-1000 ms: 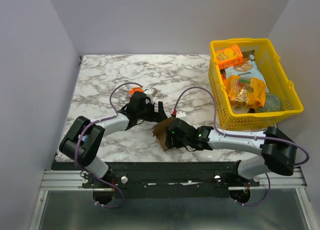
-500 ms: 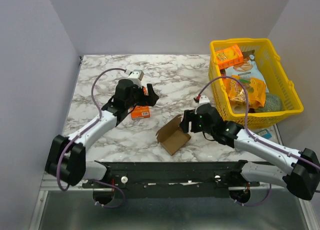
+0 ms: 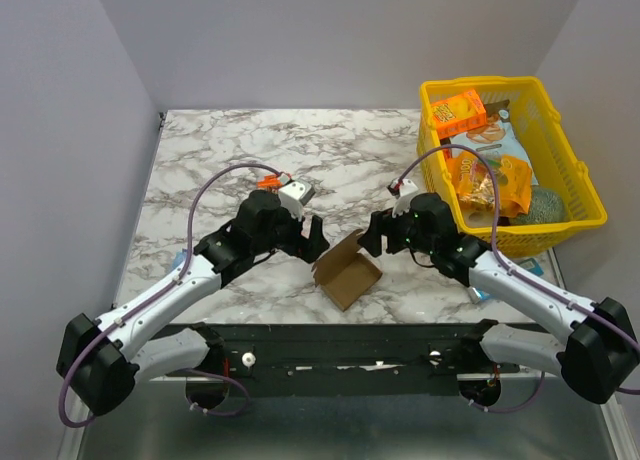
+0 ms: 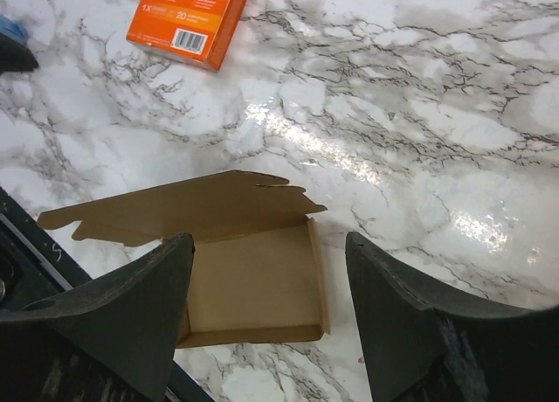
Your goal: Fold the paper box
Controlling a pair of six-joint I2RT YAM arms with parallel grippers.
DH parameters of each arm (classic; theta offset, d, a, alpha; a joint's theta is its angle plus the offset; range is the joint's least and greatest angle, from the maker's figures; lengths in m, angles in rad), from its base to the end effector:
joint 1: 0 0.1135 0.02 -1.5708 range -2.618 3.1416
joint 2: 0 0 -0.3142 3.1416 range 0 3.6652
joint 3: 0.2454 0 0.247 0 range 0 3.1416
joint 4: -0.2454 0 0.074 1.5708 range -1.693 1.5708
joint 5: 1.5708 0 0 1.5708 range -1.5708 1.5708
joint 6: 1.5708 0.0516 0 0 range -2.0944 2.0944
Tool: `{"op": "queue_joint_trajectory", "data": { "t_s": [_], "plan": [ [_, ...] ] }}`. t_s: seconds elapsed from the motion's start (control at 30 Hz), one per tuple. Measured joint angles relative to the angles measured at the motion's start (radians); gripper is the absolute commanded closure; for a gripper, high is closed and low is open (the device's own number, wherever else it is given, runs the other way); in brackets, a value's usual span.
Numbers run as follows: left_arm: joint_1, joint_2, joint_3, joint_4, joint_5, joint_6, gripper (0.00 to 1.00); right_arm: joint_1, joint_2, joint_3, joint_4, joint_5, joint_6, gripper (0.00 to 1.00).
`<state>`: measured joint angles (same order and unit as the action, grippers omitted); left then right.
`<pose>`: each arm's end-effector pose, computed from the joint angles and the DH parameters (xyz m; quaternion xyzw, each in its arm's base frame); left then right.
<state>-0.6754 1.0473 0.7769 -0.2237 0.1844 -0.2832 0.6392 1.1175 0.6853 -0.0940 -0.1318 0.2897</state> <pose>0.1655 -0.1447 0.3203 0.2129 0.8293 -0.3056 0.4166 0.1832 0.1446 0.2872 -0.1827 0.8459 0.2740 0.4195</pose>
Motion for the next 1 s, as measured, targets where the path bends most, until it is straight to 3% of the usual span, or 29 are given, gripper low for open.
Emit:
{"op": "queue_joint_trajectory", "data": {
  "t_s": [0.17, 0.37, 0.43, 0.47, 0.5, 0.7, 0.73, 0.77, 0.8, 0.83, 1.0],
  "plan": [
    [-0.055, 0.102, 0.072, -0.106, -0.002, 0.07, 0.12, 0.0, -0.025, 0.0, 0.003, -0.016, 0.009, 0.21],
    [-0.095, 0.175, 0.118, -0.174, -0.001, 0.136, 0.26, 0.0, -0.08, -0.018, 0.0, -0.015, 0.035, 0.22],
    [-0.099, 0.196, 0.137, -0.192, 0.001, 0.163, 0.34, 0.0, -0.091, -0.019, -0.011, -0.015, 0.035, 0.22],
    [-0.101, 0.208, 0.149, -0.198, 0.005, 0.175, 0.45, 0.0, -0.096, -0.019, -0.017, -0.015, 0.035, 0.22],
    [-0.102, 0.217, 0.156, -0.201, 0.008, 0.187, 0.51, 0.0, -0.102, -0.019, -0.024, -0.015, 0.035, 0.22],
    [-0.113, 0.271, 0.185, -0.235, 0.039, 0.292, 0.67, 0.0, -0.156, -0.034, -0.039, -0.027, 0.009, 0.22],
    [-0.113, 0.277, 0.185, -0.236, 0.054, 0.309, 0.76, 0.0, -0.161, -0.041, -0.038, -0.03, 0.002, 0.22],
    [-0.113, 0.282, 0.185, -0.236, 0.068, 0.325, 0.91, 0.0, -0.164, -0.048, -0.038, -0.034, -0.004, 0.22],
    [-0.113, 0.285, 0.184, -0.236, 0.078, 0.339, 0.96, 0.0, -0.164, -0.058, -0.037, -0.037, -0.01, 0.22],
    [-0.113, 0.286, 0.183, -0.236, 0.088, 0.355, 1.0, 0.0, -0.163, -0.068, -0.037, -0.041, -0.017, 0.23],
    [-0.116, 0.285, 0.182, -0.233, 0.121, 0.436, 1.0, 0.0, -0.132, -0.119, -0.022, -0.047, -0.045, 0.24]
  ]
}}
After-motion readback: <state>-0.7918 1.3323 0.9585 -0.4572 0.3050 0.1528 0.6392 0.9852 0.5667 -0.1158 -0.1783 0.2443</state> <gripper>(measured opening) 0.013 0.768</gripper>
